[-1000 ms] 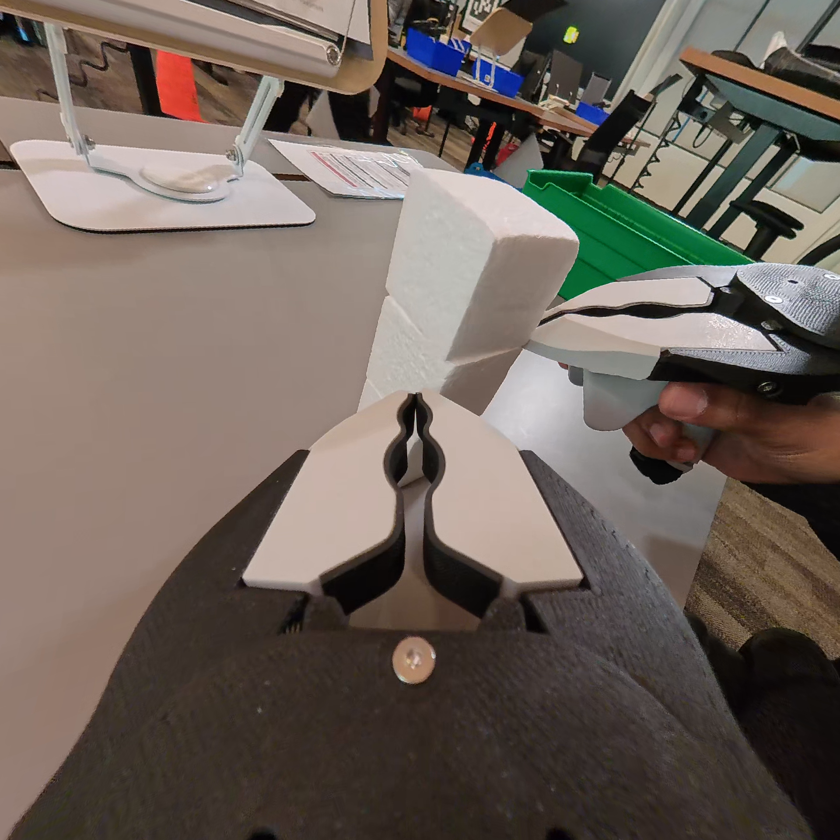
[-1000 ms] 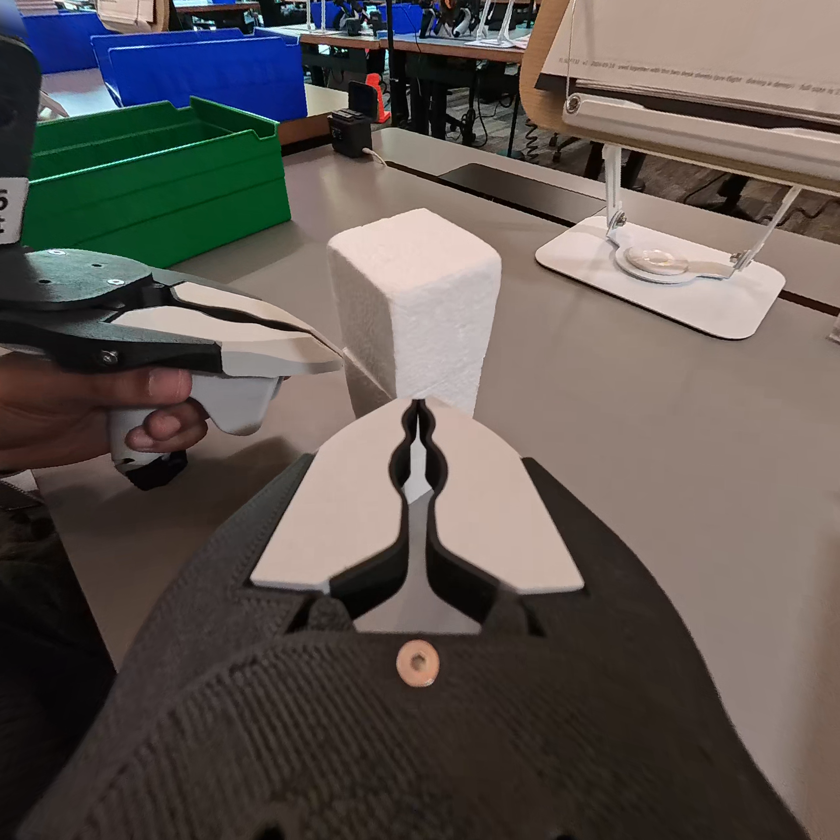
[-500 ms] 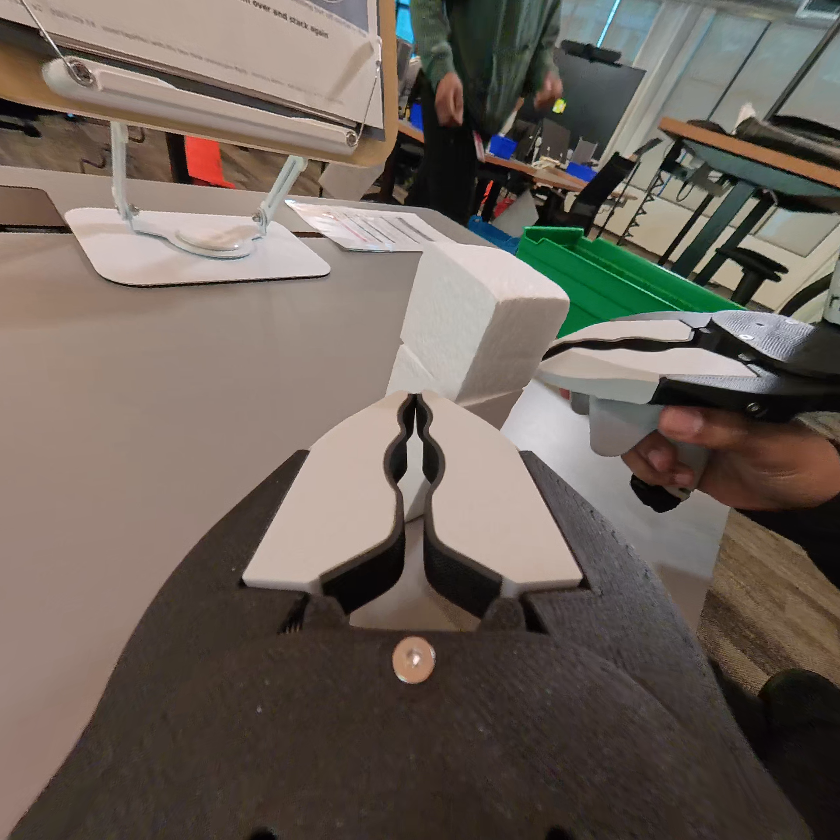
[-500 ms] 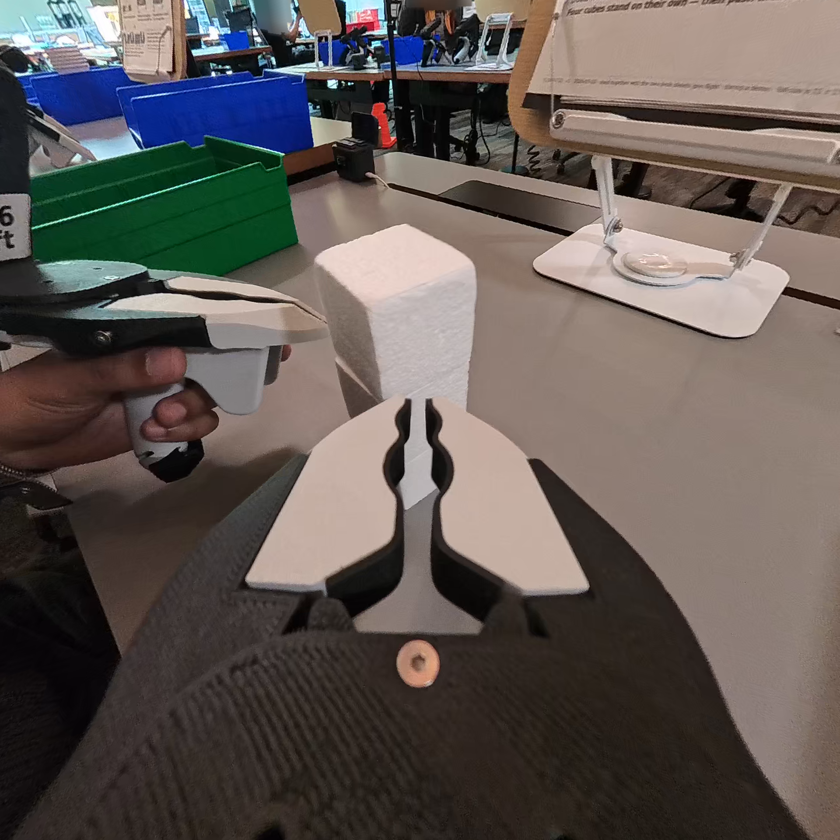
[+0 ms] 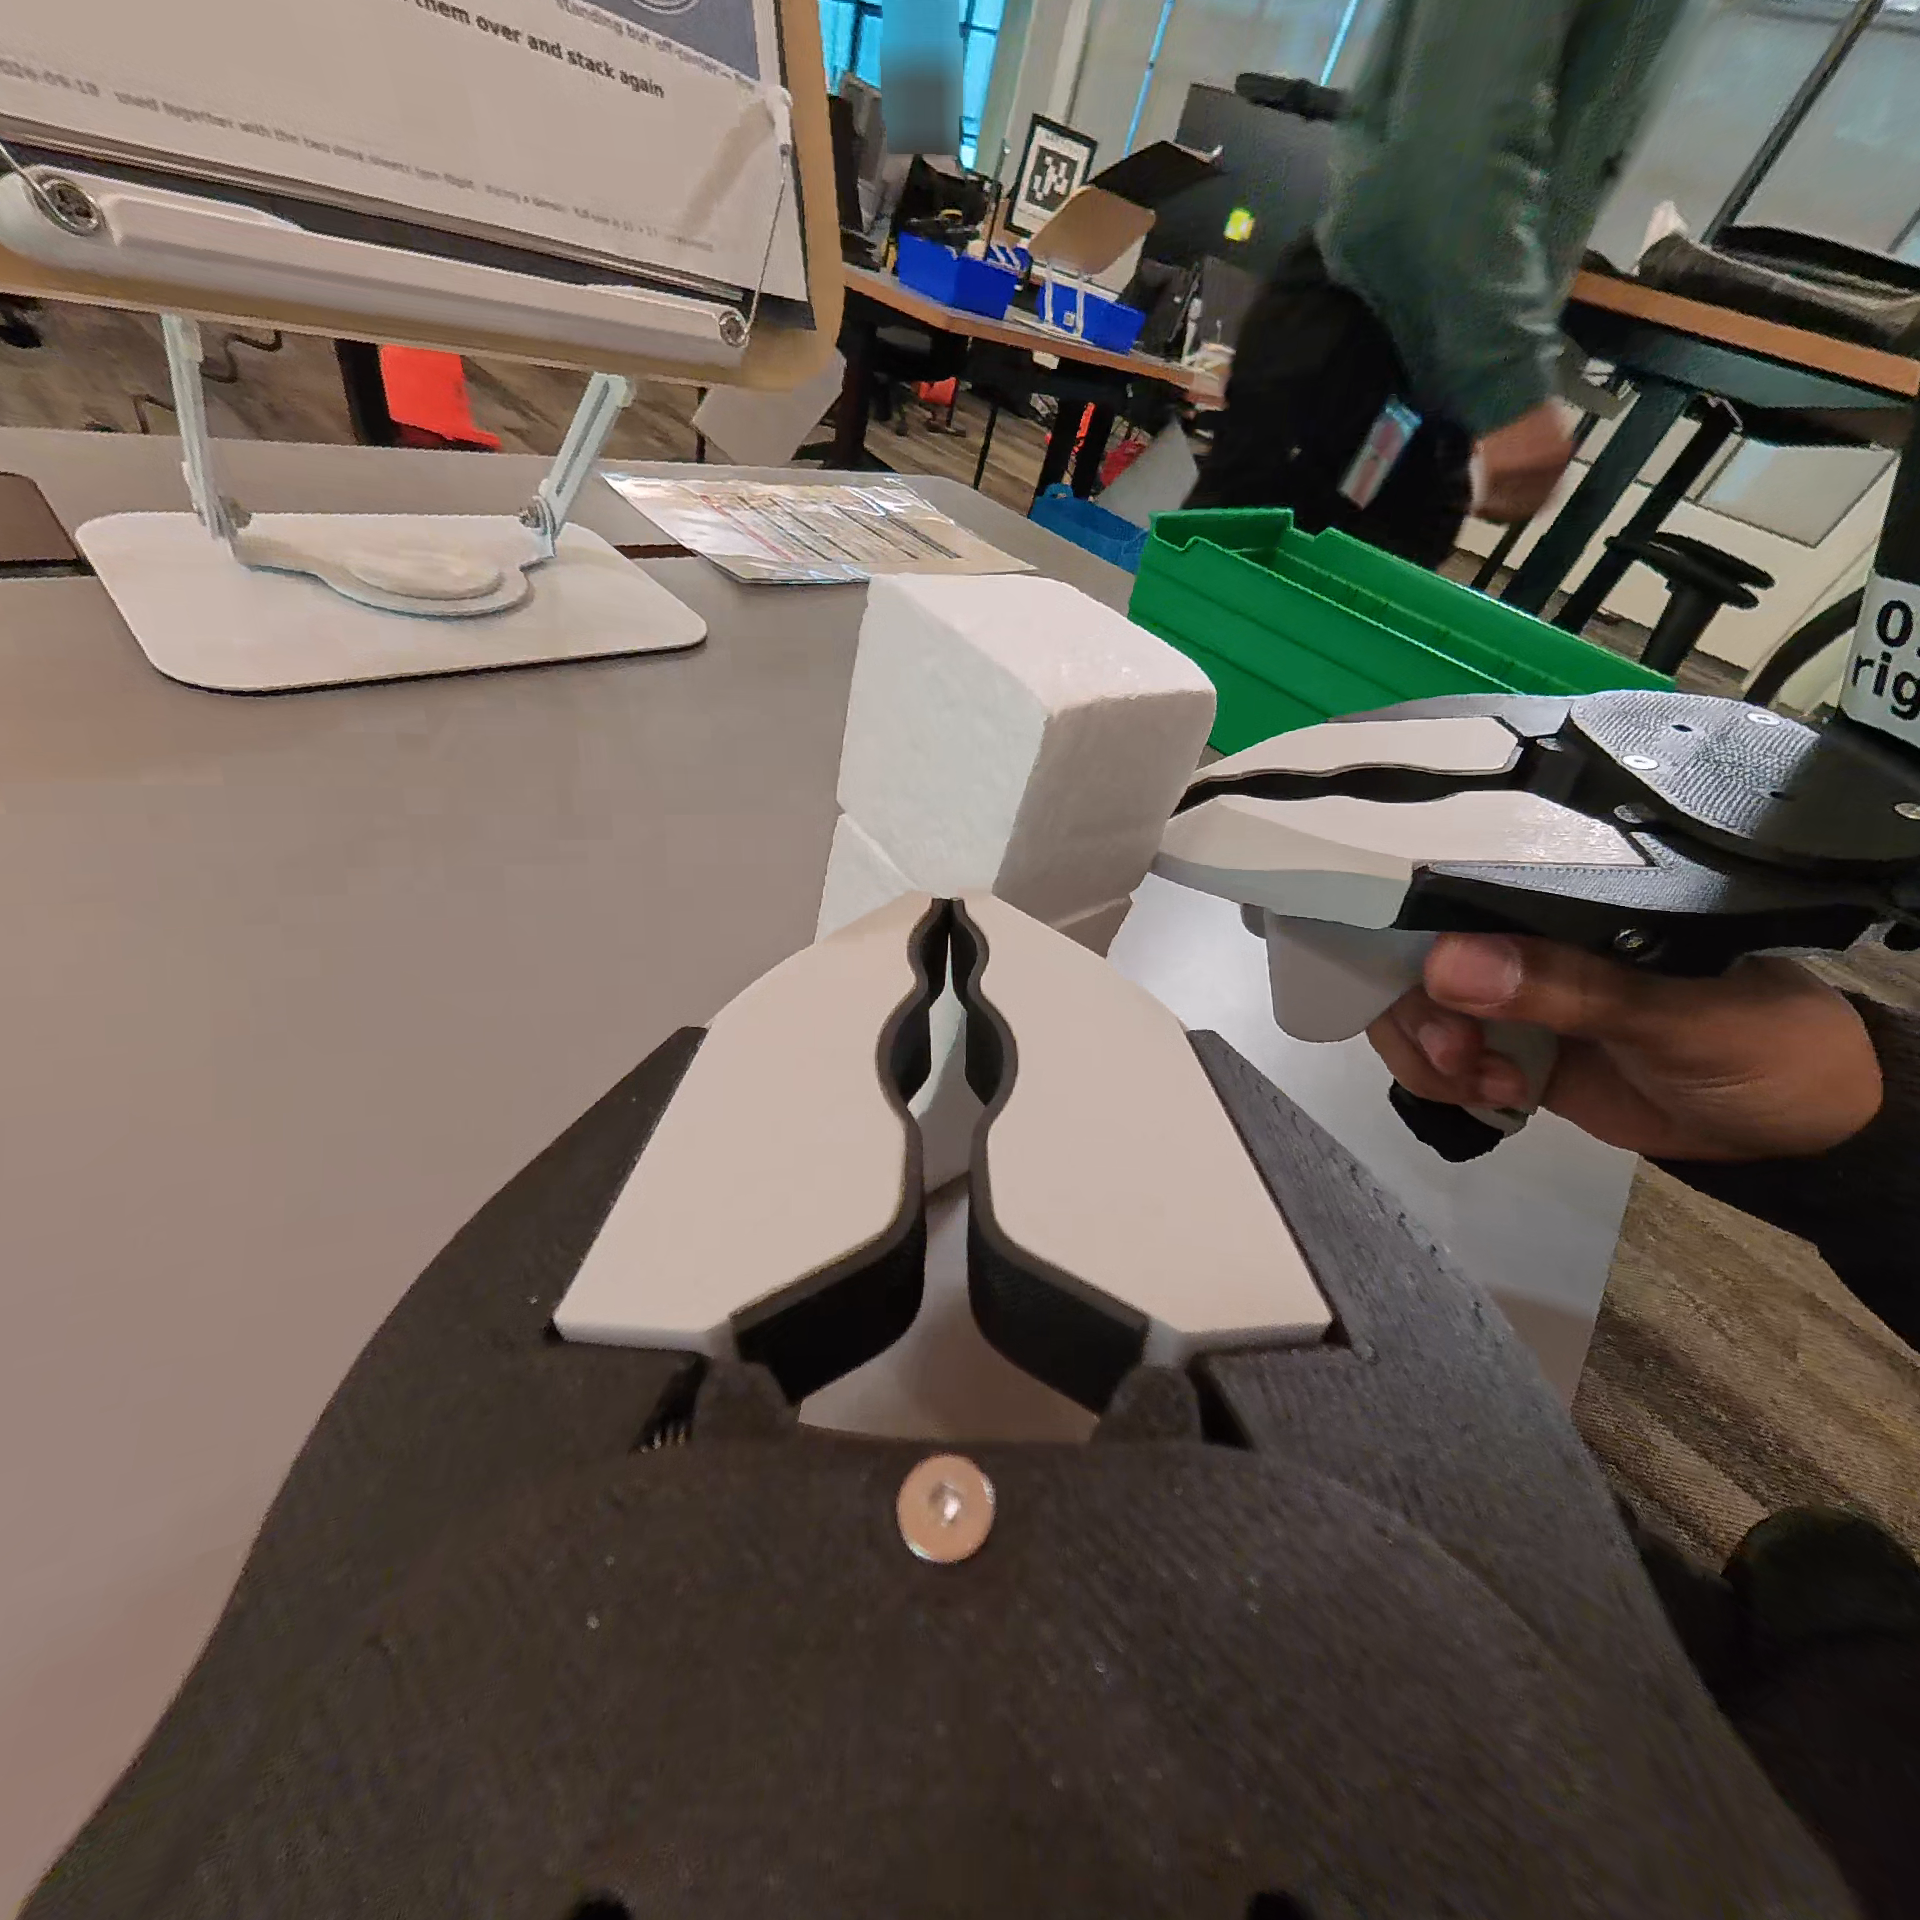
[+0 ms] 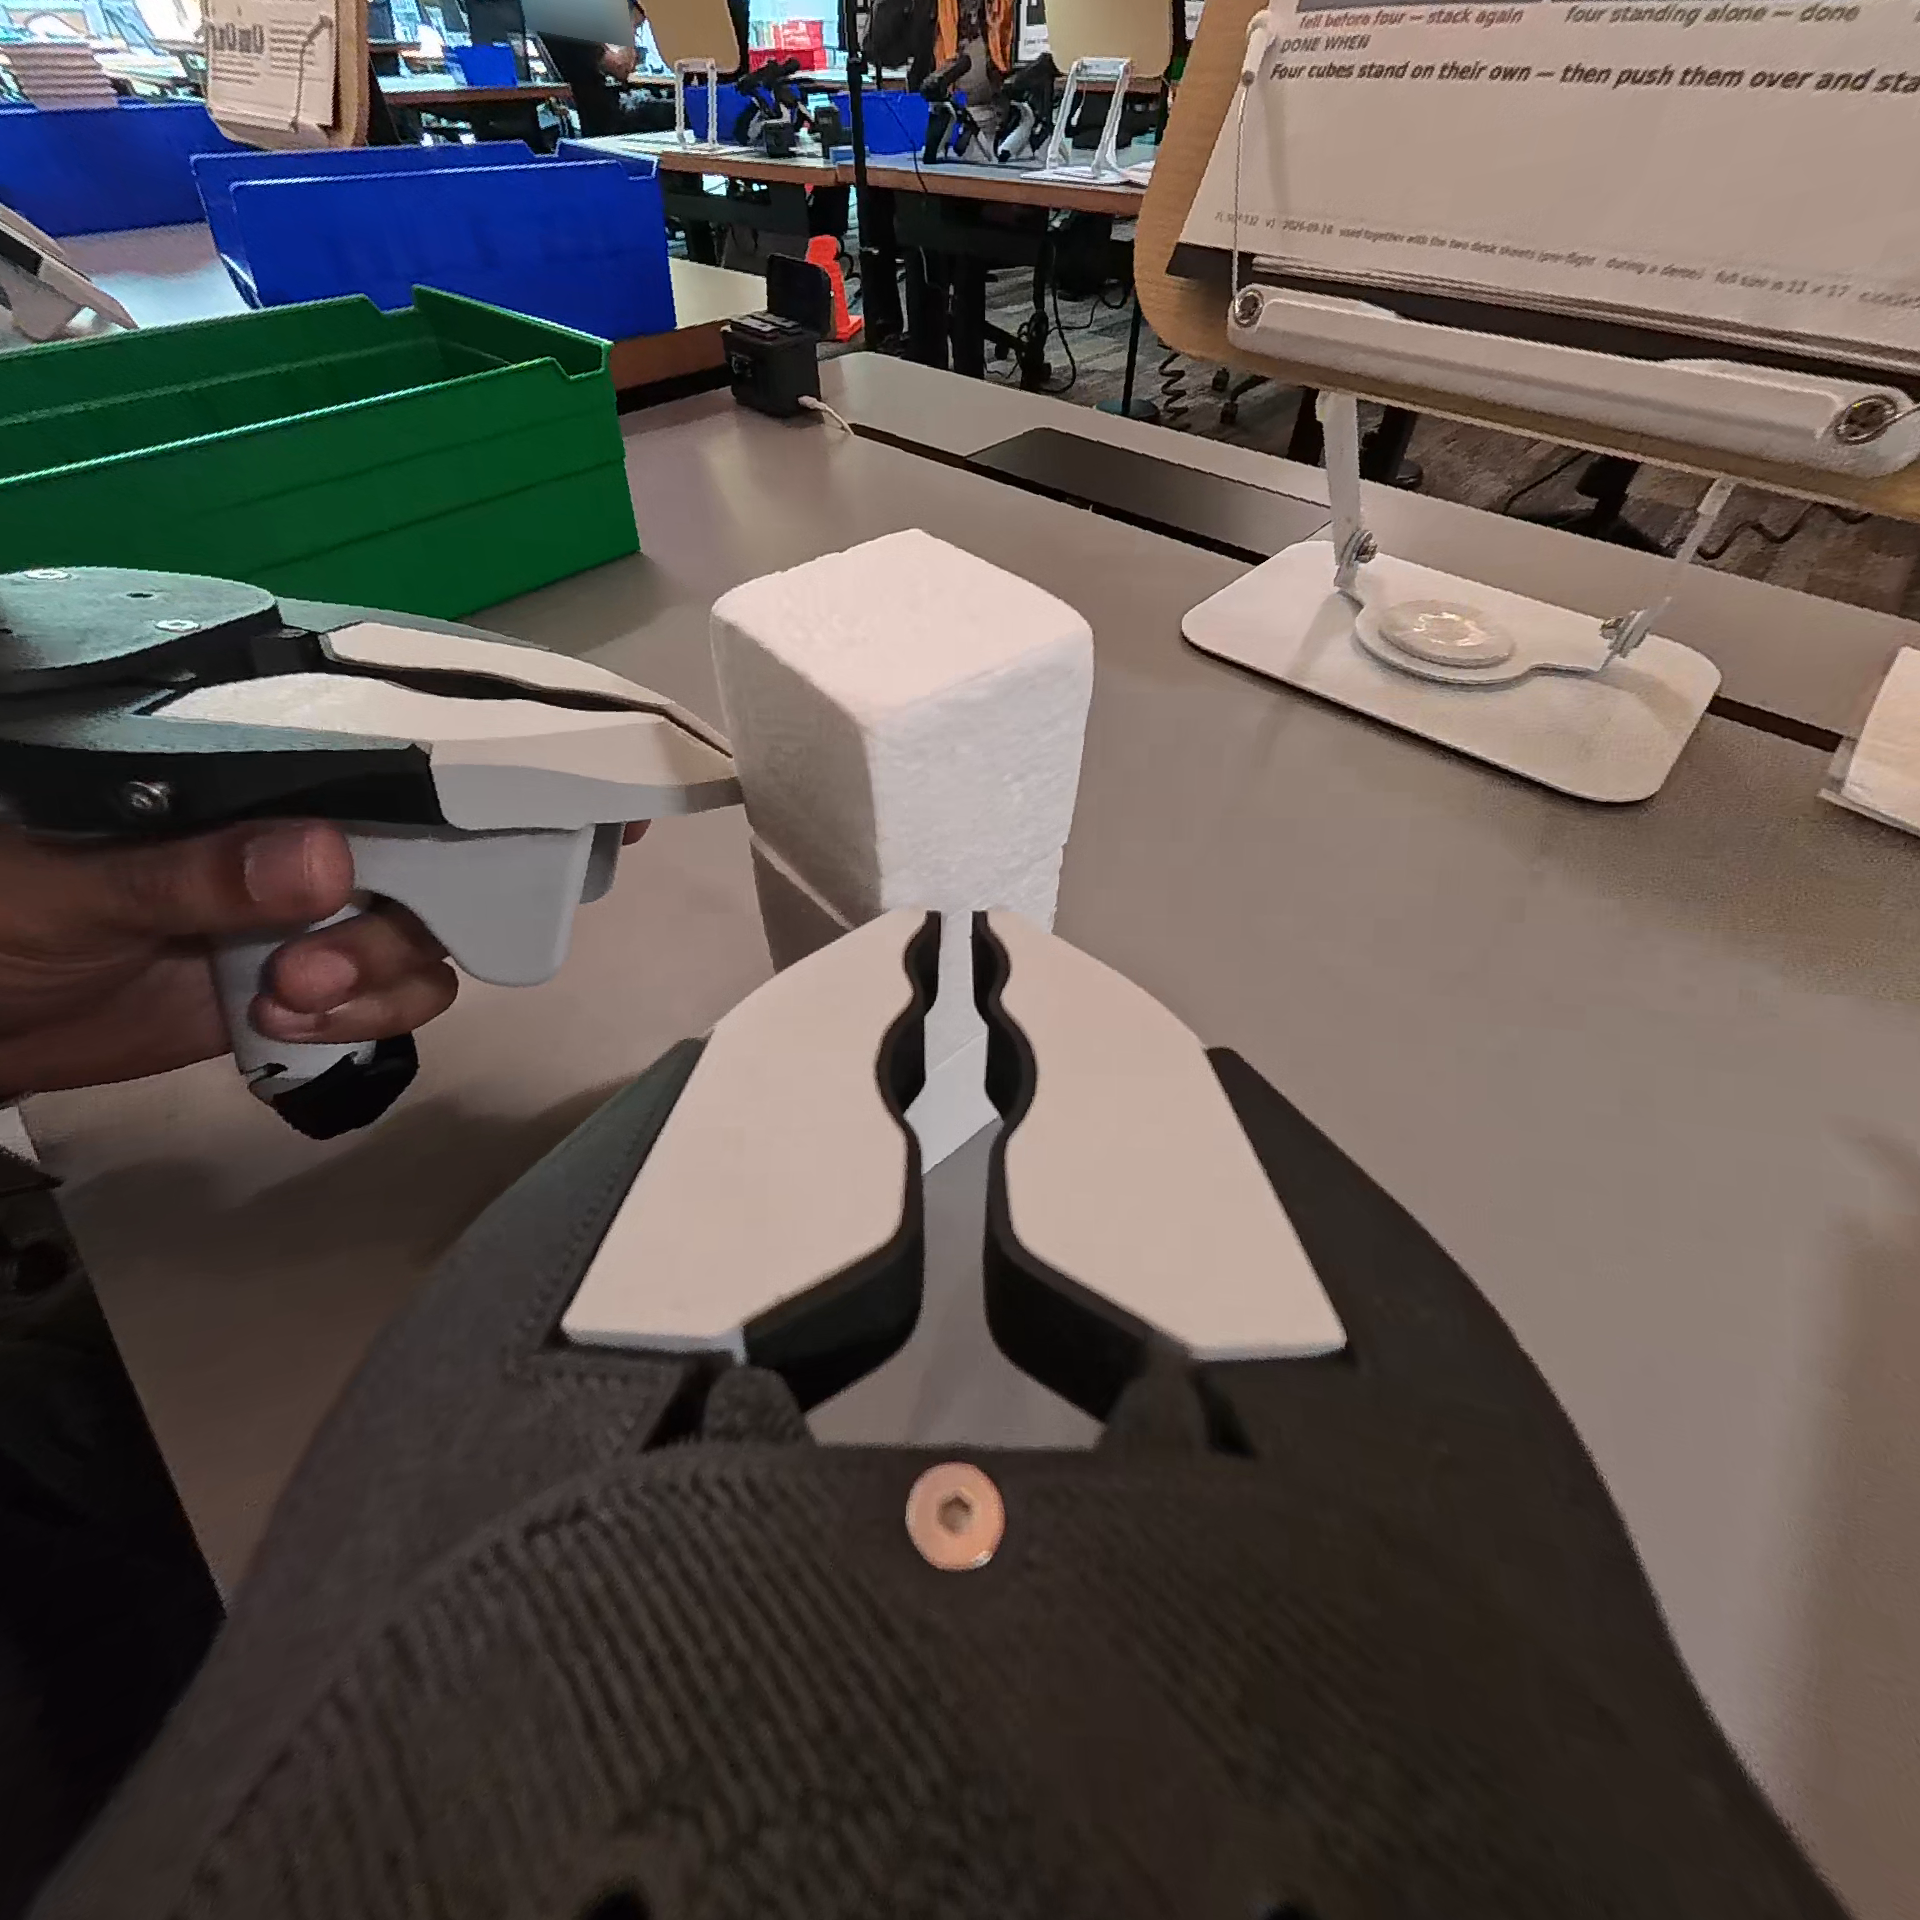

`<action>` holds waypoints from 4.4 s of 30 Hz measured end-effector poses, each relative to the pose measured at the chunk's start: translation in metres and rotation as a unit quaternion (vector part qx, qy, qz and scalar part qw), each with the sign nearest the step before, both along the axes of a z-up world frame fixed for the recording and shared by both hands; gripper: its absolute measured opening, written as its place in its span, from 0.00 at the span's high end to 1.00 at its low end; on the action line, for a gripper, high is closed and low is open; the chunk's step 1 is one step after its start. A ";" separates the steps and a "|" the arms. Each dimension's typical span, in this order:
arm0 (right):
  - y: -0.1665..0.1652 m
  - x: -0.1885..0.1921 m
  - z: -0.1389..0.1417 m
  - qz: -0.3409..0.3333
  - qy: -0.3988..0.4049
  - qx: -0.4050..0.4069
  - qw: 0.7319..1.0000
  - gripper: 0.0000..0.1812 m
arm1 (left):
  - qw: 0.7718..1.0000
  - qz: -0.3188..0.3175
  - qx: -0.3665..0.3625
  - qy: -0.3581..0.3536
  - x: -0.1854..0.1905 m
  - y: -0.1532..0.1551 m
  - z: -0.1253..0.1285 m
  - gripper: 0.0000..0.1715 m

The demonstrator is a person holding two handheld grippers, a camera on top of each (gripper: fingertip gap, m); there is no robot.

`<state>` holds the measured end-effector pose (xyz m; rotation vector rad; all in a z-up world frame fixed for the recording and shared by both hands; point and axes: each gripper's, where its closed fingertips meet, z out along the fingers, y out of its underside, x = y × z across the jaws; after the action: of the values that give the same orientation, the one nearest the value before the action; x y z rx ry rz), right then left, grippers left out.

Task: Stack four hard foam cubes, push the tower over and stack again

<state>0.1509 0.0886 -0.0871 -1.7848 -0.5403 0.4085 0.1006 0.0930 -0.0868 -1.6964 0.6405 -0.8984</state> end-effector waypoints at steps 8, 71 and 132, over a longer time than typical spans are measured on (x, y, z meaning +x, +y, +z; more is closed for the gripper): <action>-0.001 0.000 0.000 0.002 0.001 -0.001 1.000 0.97 | 1.000 -0.006 -0.001 -0.011 -0.001 -0.003 0.004 0.99; -0.036 -0.019 -0.085 0.187 -0.234 -0.081 0.951 1.00 | 0.987 0.093 -0.132 -0.011 -0.038 0.029 -0.034 0.97; 0.034 -0.453 0.030 0.453 -0.353 -0.237 0.783 0.60 | 0.923 0.304 -0.176 -0.156 -0.171 0.003 -0.021 0.87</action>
<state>-0.3020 0.1226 -0.0568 -2.0317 -2.0257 0.5402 -0.0706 0.0957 -0.1082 -1.8513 -0.2808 -0.8243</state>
